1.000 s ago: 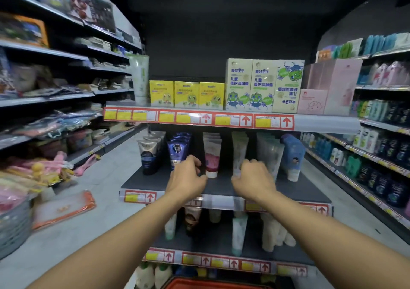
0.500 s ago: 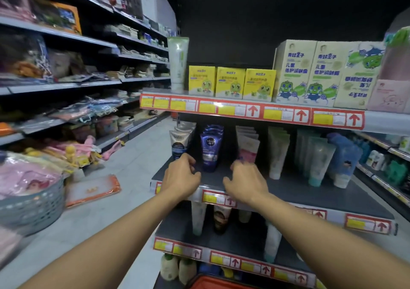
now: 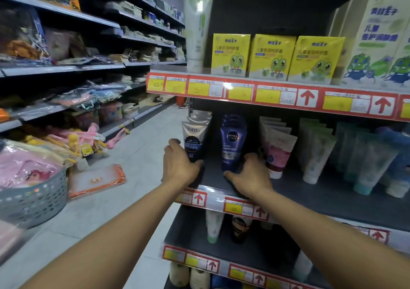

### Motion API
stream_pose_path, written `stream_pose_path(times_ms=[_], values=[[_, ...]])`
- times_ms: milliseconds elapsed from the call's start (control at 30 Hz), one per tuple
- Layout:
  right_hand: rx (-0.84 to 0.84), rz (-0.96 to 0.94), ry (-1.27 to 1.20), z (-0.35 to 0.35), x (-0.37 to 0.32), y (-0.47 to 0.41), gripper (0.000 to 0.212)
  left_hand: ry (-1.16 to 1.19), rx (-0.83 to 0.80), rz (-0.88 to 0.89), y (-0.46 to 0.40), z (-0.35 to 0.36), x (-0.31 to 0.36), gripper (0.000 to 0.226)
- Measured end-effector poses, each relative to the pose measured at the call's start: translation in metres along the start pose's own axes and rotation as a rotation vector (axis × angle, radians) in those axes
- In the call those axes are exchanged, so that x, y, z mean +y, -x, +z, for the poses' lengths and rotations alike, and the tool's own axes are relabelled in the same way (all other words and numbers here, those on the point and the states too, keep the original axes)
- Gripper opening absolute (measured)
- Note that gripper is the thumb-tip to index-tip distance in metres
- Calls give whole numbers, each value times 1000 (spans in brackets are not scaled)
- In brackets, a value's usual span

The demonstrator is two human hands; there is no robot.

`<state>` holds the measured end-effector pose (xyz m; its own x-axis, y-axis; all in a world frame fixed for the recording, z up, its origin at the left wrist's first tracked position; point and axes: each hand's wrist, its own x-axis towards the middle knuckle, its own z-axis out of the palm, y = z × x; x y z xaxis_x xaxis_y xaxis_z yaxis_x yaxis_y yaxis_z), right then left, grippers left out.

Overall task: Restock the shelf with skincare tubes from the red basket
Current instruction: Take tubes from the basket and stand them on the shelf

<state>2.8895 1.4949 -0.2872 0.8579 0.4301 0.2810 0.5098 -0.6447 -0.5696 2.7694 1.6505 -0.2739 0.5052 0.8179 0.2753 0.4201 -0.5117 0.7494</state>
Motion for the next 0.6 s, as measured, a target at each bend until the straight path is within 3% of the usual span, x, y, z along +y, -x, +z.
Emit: stream_pose_path(times_ms=[267,600], values=[[43,44,25,22,-14,-17,87,-71,-93,-2,-39,16,-16,87],[82,12,123,29,-10,-17,69,-38,-20,14,-41,23,-29,72]])
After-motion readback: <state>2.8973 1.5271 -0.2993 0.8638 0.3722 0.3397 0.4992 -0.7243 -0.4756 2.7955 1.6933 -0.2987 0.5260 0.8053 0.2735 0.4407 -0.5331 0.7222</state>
